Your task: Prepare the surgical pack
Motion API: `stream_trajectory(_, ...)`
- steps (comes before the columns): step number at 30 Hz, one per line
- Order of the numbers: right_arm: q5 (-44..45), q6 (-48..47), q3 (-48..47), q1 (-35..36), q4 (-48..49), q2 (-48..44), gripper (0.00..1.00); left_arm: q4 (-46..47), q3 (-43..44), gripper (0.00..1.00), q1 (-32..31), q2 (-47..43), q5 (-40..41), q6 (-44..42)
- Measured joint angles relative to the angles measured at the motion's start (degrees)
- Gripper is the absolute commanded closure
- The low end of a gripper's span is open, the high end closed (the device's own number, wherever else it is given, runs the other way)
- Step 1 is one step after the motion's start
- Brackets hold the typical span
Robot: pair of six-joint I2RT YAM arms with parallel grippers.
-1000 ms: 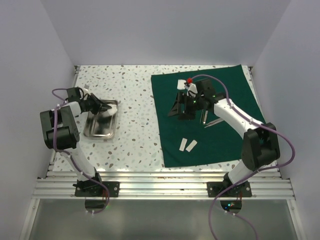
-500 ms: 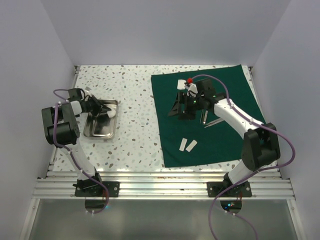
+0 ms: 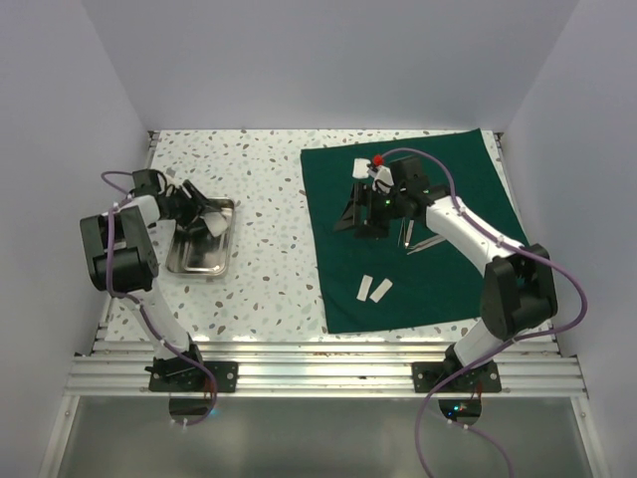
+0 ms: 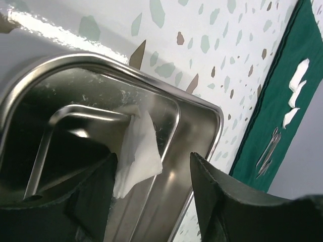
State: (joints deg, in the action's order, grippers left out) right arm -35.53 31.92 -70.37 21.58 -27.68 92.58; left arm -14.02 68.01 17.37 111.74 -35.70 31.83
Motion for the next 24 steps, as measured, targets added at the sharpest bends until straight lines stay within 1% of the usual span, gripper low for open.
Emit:
stream_trajectory(3, 0.0, 0.2, 0.0, 0.0, 0.3, 0.5, 0.24, -2.0, 0.0, 0.31, 0.0, -1.2, 1.5, 0.0)
stream_trajectory(8, 0.9, 0.4, -1.4, 0.0, 0.2, 2.8, 0.24, -6.8, 0.0, 0.27, -0.4, -4.2, 5.6, -0.7)
stream_trajectory(12, 5.2, 0.8, -4.2, -0.6, -0.2, 4.6, 0.25, -11.2, 0.3, 0.26, -1.3, -8.2, 10.5, -1.5)
stream_trajectory(15, 11.0, 1.9, -7.2, -2.0, -0.1, 6.8, 0.28, -13.6, 0.5, 0.26, -2.6, -11.8, 13.6, -1.9)
stream_trajectory(16, 11.6, 2.0, -7.5, -2.6, 0.0, 7.2, 0.28, -14.2, 0.5, 0.26, -3.1, -13.0, 14.4, -2.3)
stream_trajectory(20, 16.2, 5.6, -8.5, -8.5, 2.4, 10.7, 0.34, -15.6, 0.6, 0.29, -7.7, -17.0, 16.0, -4.2)
stream_trajectory(24, 19.0, 8.0, -8.4, -16.4, 5.8, 14.9, 0.37, -16.1, 0.2, 0.30, -13.2, -19.0, 14.6, -6.0)
